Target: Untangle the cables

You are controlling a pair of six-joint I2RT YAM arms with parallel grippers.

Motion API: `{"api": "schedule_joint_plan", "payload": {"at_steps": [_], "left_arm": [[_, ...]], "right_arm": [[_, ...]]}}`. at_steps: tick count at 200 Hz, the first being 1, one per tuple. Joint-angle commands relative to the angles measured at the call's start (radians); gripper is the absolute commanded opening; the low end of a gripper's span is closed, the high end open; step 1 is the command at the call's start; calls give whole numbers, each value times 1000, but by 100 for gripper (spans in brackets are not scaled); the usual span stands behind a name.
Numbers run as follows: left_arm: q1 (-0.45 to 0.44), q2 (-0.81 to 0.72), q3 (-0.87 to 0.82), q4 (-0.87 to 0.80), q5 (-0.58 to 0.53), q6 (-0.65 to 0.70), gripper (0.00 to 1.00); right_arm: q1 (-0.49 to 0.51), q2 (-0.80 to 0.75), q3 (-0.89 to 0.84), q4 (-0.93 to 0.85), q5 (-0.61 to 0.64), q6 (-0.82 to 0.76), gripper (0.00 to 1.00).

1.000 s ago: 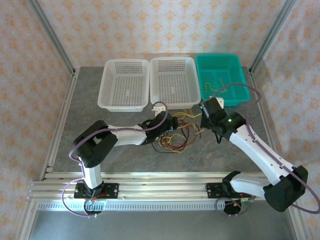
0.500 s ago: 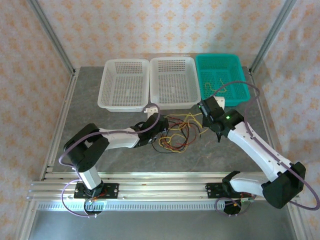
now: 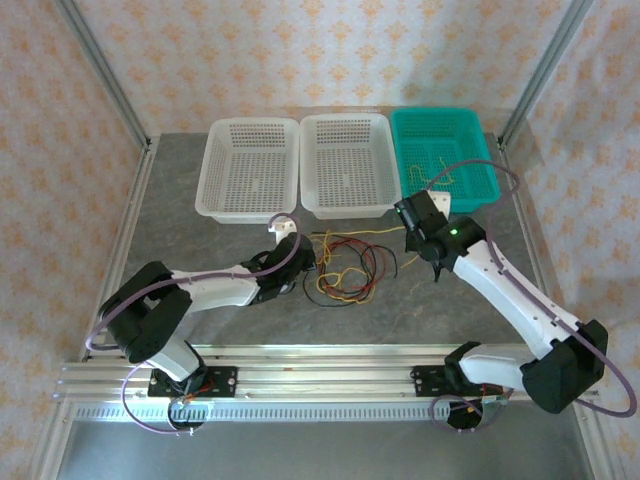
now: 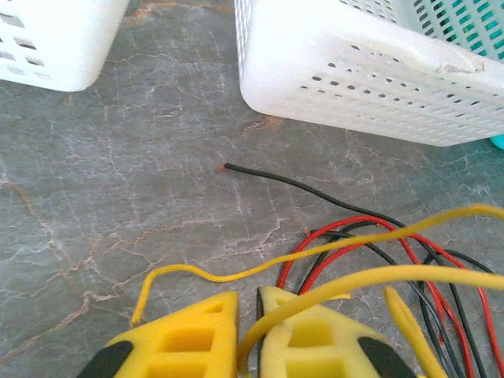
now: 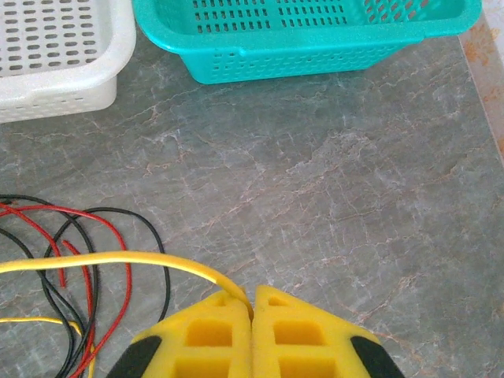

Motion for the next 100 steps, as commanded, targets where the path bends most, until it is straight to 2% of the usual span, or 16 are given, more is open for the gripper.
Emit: {"api": "schedule_joint_plan", "payload": {"at_steps": [1, 17, 53, 100], "left_arm": [[34, -26, -36, -96, -100, 6, 10], [39, -37, -45, -91, -95, 11, 12], [47, -46, -64, -77, -85, 13, 36], [66, -50, -102, -57, -67, 6, 49]], "right_arm": [[-37, 1, 26, -31, 122, 7, 0], [-42, -6, 25, -23, 119, 10, 0], [-55, -60, 38, 20, 119, 3, 0], [-61, -130, 62, 49, 147, -14, 0]]}}
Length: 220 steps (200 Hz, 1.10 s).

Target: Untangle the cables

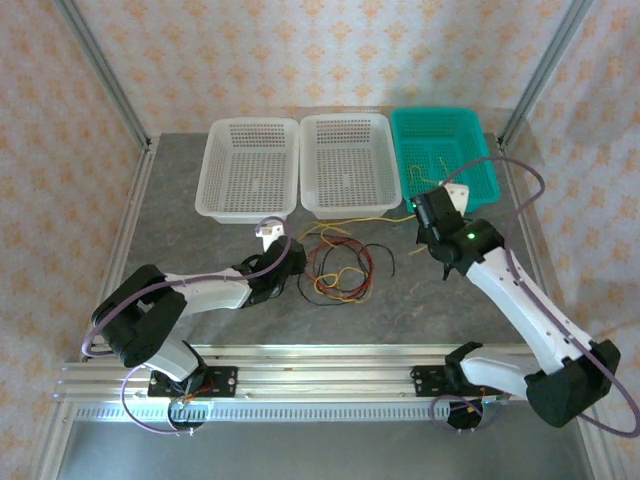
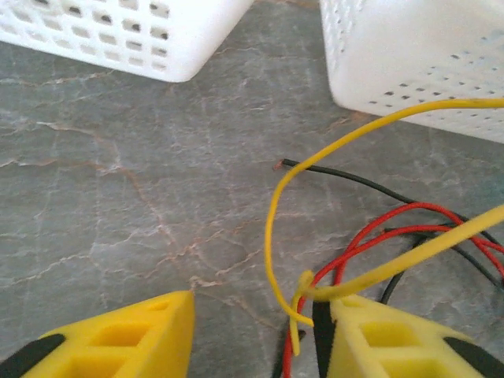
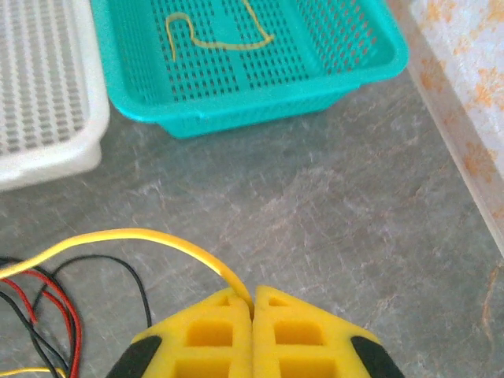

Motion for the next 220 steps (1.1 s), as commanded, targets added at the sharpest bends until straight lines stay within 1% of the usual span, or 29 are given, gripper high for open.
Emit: {"api": "schedule_joint_plan", "payload": {"at_steps": [1, 21, 49, 74, 102, 121, 139, 148, 151, 169, 178, 202, 220], "left_arm": [[19, -18, -27, -28, -34, -1, 49], [24, -23, -40, -25, -31, -2, 53], [33, -30, -61, -23, -34, -5, 54], [36, -37, -77, -13, -29, -8, 55], [36, -70, -102, 41, 4, 11, 62], [36, -123, -127, 118, 68, 56, 66], [36, -185, -142, 199, 151, 117, 69], [36, -213, -139, 216, 175, 133, 70], [36, -222, -137, 220, 180, 159, 70], [36, -260, -114, 225, 227, 215, 72], [36, -269, -96, 227, 258, 238, 74], [36, -258, -49, 239, 393, 291, 78], [36, -225, -33, 276, 475, 301, 78]], "right_arm": [[-12, -36, 44, 14, 92, -5, 0], [-14, -54, 52, 11, 130, 4, 0], [-18, -93, 62, 26, 184, 5, 0], [-17, -136, 68, 67, 171, -28, 0], [-19, -185, 56, 124, 131, -48, 0], [-18, -205, 51, 151, 90, -35, 0], [-19, -197, 55, 155, 15, -17, 0], [-18, -188, 61, 146, -26, -5, 0], [-19, -184, 64, 142, -38, 0, 0], [-20, -160, 82, 101, -81, 33, 0], [-22, -147, 94, 70, -95, 53, 0], [-29, -130, 116, 27, -161, 80, 0], [-34, -142, 124, 28, -204, 91, 0]]}}
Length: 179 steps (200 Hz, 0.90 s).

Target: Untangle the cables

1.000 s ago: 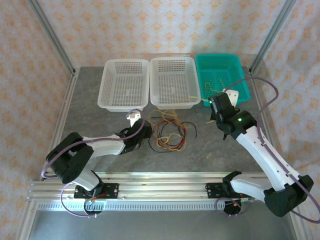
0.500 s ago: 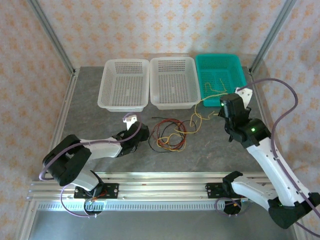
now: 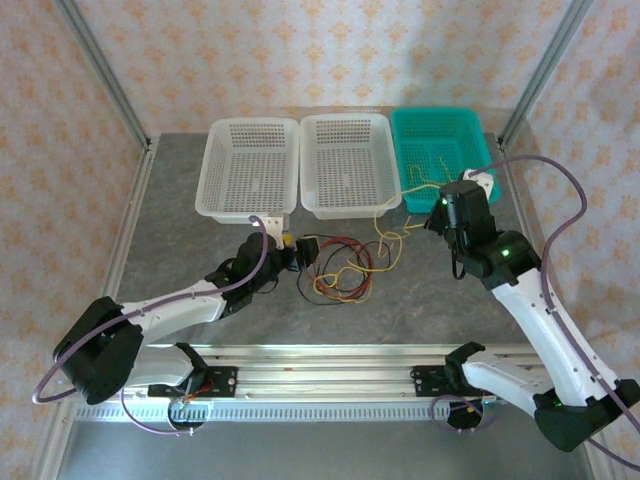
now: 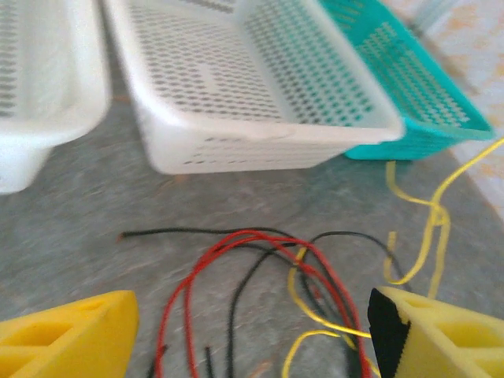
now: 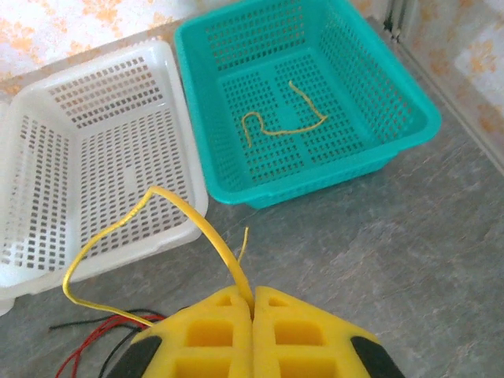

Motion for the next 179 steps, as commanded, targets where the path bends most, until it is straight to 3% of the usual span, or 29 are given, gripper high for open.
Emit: {"api": "schedule_joint_plan", "payload": {"at_steps": [1, 98, 179], "left_arm": [[6, 33, 43, 74, 160, 69, 78], [6, 100, 62, 206, 260, 18, 76], [5, 110, 153, 165, 177, 3, 78]], "right_arm": [[-11, -16, 48, -45, -80, 45, 0], [-18, -51, 219, -91, -174, 51, 0], [-18, -64, 175, 77, 74, 45, 0]]}}
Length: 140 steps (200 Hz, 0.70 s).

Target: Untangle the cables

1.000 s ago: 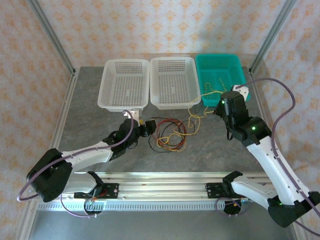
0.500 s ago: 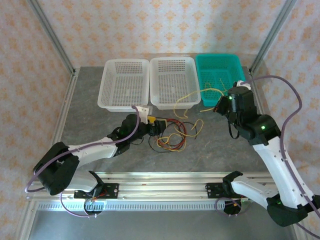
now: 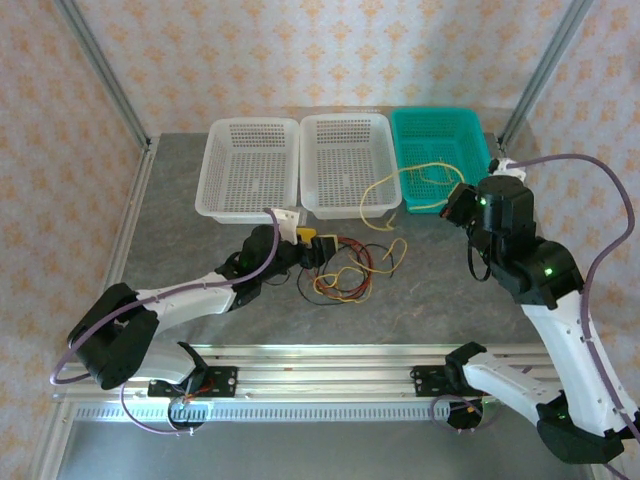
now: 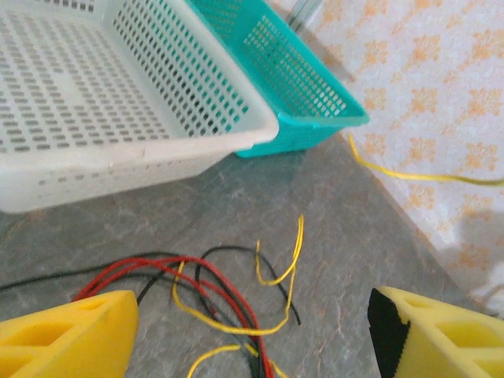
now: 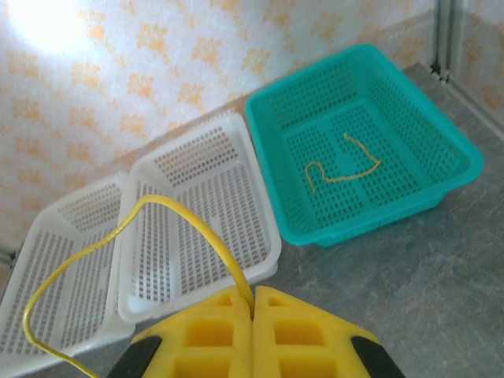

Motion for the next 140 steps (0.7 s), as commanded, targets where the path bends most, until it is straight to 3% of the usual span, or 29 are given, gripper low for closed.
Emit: {"api": "schedule_joint_plan", "payload": {"at_steps": [1, 65, 140], "left_arm": [[5, 11, 86, 12, -32, -10, 78], [-2, 126, 304, -70, -112, 29, 79], [-40, 348, 604, -189, -191, 92, 81]], "right_arm": [[-7, 7, -10, 100, 128, -5, 0], [-47, 139, 13, 288, 358, -41, 0], [-395, 440, 66, 415, 39, 12, 0]]}}
